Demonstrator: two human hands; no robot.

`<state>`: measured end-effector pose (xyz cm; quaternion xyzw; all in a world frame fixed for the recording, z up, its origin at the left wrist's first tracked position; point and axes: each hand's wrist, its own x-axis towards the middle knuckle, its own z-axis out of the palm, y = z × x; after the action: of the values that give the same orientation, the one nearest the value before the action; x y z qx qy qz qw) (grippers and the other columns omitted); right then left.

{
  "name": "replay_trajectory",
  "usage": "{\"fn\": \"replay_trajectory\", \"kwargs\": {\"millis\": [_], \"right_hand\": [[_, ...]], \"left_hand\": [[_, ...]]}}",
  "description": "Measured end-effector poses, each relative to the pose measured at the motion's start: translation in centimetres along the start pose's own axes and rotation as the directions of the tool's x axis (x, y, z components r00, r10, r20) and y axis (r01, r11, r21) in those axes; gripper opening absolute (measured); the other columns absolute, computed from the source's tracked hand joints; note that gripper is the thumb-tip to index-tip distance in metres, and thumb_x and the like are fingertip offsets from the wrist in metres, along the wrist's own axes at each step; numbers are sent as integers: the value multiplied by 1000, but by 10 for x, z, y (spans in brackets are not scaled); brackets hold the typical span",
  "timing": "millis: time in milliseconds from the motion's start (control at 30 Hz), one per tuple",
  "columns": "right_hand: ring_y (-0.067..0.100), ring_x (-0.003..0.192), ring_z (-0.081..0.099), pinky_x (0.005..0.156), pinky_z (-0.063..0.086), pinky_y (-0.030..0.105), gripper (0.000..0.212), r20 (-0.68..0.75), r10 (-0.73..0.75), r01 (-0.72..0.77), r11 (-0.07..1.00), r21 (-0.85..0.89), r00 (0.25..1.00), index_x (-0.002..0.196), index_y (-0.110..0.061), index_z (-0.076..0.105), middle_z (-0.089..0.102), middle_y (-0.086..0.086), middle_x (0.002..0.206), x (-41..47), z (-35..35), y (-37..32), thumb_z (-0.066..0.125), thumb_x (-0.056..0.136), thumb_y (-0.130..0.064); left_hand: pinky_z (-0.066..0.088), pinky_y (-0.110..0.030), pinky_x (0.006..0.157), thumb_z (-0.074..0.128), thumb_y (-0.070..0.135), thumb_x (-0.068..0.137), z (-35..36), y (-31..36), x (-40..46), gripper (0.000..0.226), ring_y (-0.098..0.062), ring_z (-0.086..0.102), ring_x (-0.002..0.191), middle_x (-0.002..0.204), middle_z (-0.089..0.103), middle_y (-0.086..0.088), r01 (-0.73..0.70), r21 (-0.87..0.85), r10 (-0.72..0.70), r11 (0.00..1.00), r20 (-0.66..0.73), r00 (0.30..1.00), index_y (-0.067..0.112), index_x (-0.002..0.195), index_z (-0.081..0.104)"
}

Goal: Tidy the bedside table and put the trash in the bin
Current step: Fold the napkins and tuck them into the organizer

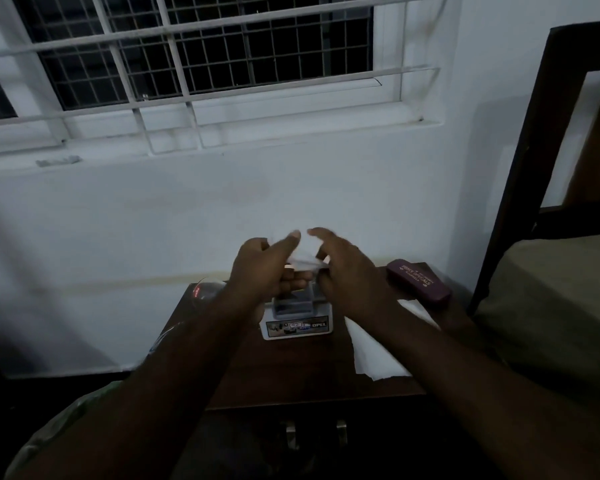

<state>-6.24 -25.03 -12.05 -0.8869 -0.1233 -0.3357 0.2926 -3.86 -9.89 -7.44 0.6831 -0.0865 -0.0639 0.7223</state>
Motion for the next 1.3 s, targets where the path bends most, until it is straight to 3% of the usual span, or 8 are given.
{"fn": "replay_trajectory", "kwargs": {"millis": [133,267,533,733,933,1100,1200,1300], "right_hand": [[8,70,62,55,47,13,55,-78,340,-305,907,292,937,131,-20,44,59,-4,91,13,6,16,65,81,-11],[22,84,64,58,50,26,39,-51,545,-480,776,408,837,111,-10,50,64,6,97,22,17,29,68,77,-7],[23,85,65,70,55,33,42,-137,456,-402,865,300,879,117,-11,53,67,7,99,22,23,24,64,77,-5],[21,79,64,62,49,27,44,-117,421,-381,887,260,899,117,-16,51,65,4,89,19,34,24,66,75,-10],[12,78,60,64,44,26,64,-25,491,-476,856,202,871,118,-21,50,60,-5,84,18,33,30,77,68,-52],[11,83,61,64,41,26,79,173,547,-572,803,168,819,100,-18,61,66,-6,92,26,19,34,47,64,-88],[18,77,66,70,51,34,68,107,580,-589,790,171,808,86,-12,66,70,0,79,32,-8,56,42,79,-75],[19,91,65,82,51,34,18,127,514,-502,857,-117,848,75,-19,67,70,-4,89,19,-32,99,60,84,-33]], "left_hand": [[63,-41,66,52,56,93,-6,-8,1,43,-32,75,74,99,69,-14,61,44,-58,997,-54,997,13,99,56],[63,-42,68,50,53,95,-10,-34,1,41,-32,74,74,92,70,-12,92,117,-80,989,-103,991,14,84,58],[59,-38,55,53,53,93,-11,-60,11,48,-28,72,61,70,70,-4,38,247,-1,968,-151,989,6,99,60],[60,-50,68,52,56,93,-12,-68,14,43,-31,74,69,74,70,-3,39,254,-2,966,-145,989,13,95,60],[60,-40,60,51,52,95,-11,-69,13,47,-32,73,69,89,71,-16,8,297,32,955,-130,991,6,99,60],[50,-23,42,55,46,95,-6,-71,8,38,-17,69,51,77,69,-14,-86,336,140,938,-139,980,9,94,60],[50,-22,43,61,31,95,4,-85,-1,22,-11,64,48,66,65,-3,-299,389,331,871,-16,943,13,82,61],[54,-27,57,63,27,93,17,-110,-9,13,-9,64,62,75,66,5,-430,448,332,783,284,900,18,83,64]]}}
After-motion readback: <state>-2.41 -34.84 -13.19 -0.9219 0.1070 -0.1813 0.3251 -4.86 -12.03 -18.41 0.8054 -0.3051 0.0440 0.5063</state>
